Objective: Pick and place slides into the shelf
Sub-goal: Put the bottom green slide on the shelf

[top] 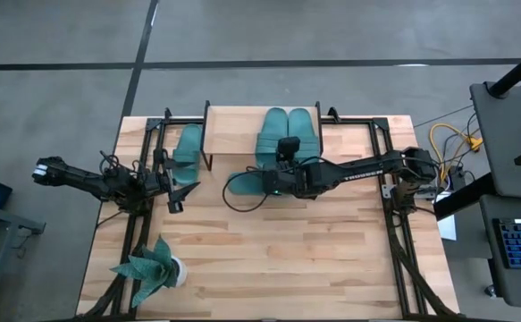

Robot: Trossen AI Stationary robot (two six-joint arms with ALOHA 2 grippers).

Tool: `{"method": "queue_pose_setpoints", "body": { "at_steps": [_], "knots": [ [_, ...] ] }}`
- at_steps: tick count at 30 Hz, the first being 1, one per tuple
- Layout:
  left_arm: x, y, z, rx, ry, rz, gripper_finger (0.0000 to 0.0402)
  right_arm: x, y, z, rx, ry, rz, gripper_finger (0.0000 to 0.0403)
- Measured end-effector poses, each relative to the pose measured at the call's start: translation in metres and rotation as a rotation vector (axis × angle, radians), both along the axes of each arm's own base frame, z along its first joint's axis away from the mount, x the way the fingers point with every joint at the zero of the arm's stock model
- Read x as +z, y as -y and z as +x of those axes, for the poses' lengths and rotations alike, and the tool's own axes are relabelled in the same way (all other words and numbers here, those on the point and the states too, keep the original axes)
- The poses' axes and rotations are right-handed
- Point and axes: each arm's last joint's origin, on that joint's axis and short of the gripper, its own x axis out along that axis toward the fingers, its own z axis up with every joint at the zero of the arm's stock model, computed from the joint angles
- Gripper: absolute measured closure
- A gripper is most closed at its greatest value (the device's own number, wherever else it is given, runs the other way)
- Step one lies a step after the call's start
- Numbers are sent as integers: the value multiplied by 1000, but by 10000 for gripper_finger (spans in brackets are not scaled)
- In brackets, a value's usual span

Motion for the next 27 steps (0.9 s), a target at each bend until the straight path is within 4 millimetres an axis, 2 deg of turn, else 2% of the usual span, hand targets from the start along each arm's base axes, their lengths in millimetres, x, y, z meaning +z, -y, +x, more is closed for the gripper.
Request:
{"method": "queue_pose_setpoints", "body": {
  "at_steps": [15,23,27],
  "knots": [
    [0,0,0,0,-1,0,146,-1,0,-1,-2,-14,1,296],
    [-1,0,0,0,-1,0,146,-1,-1,-2,-10,1,9,271],
    [-1,0,0,0,-1,0,146,7,-5,-1,-21,62,29,266]
  ]
}}
